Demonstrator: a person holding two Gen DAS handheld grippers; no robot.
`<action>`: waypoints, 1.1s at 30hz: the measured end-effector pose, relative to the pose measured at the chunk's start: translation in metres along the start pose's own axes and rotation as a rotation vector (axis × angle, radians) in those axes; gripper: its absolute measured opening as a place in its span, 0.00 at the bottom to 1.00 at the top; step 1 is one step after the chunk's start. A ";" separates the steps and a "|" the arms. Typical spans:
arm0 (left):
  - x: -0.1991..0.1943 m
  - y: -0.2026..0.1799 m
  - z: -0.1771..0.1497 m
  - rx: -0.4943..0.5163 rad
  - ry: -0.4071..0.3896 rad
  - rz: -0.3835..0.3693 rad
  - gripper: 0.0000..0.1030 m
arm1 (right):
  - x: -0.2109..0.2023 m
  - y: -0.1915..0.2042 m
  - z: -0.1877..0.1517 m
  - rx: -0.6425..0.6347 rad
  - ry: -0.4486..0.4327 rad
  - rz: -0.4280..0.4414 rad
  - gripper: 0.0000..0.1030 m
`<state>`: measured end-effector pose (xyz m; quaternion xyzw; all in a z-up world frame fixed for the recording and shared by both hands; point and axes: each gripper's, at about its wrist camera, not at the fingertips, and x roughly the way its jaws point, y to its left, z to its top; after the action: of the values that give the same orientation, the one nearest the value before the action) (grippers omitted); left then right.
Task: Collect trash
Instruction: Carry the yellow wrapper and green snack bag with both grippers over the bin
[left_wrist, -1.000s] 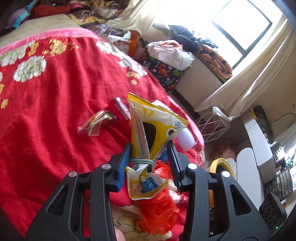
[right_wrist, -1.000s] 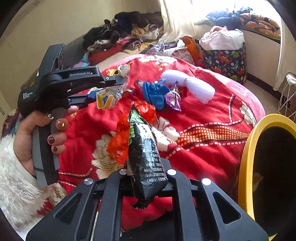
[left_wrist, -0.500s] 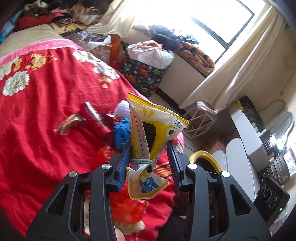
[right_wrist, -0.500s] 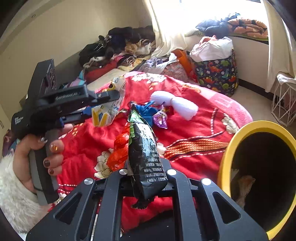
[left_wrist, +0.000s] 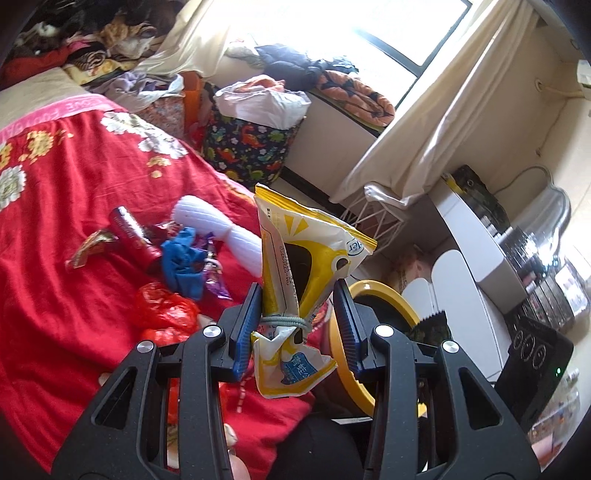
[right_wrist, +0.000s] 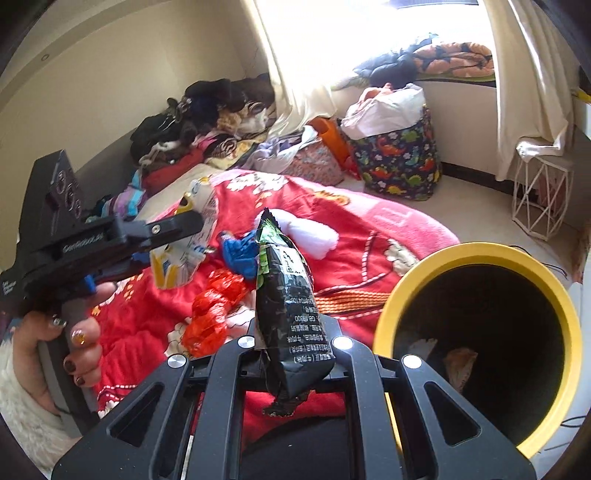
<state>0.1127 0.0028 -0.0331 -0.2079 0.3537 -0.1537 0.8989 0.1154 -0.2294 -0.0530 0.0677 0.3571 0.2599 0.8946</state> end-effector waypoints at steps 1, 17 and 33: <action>0.000 -0.003 0.000 0.006 0.001 -0.003 0.31 | -0.002 -0.003 0.000 0.007 -0.005 -0.004 0.10; 0.008 -0.035 -0.011 0.081 0.032 -0.038 0.31 | -0.027 -0.046 0.004 0.098 -0.064 -0.068 0.10; 0.028 -0.061 -0.023 0.145 0.083 -0.063 0.31 | -0.041 -0.096 -0.003 0.210 -0.093 -0.153 0.10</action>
<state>0.1084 -0.0674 -0.0345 -0.1468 0.3722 -0.2153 0.8908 0.1282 -0.3324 -0.0604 0.1456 0.3448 0.1485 0.9153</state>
